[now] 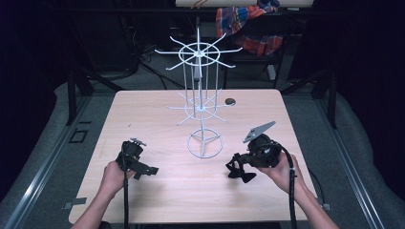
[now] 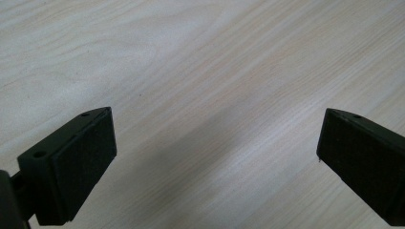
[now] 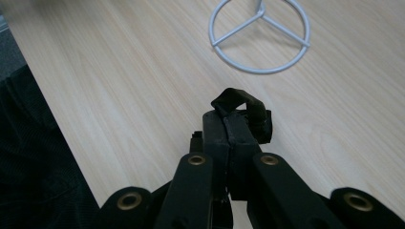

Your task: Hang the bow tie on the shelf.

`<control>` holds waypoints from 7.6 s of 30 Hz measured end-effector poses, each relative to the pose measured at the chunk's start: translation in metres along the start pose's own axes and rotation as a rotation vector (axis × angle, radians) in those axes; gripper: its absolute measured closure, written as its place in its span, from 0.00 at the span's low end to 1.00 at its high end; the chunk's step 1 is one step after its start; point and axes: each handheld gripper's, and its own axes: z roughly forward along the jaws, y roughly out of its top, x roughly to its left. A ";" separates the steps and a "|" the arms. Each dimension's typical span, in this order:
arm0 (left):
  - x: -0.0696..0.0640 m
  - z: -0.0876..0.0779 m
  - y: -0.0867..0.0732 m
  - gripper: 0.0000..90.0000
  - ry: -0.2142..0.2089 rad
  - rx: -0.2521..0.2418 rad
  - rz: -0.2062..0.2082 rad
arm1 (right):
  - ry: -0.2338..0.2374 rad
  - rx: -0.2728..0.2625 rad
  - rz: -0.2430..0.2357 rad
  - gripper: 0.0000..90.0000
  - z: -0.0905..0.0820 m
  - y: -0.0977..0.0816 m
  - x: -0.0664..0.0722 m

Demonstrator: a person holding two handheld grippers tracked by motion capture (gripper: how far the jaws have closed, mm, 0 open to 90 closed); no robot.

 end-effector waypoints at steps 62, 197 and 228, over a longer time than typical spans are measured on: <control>0.000 0.001 0.001 0.00 -0.010 0.005 -0.001 | -0.092 -0.083 0.069 1.00 -0.021 0.044 -0.037; -0.001 0.004 0.002 0.00 -0.019 0.020 0.010 | -0.095 -0.031 -0.015 0.99 0.031 0.075 -0.007; -0.002 0.008 0.004 0.00 -0.019 0.031 0.013 | -0.043 -0.052 0.050 0.75 0.039 0.054 -0.027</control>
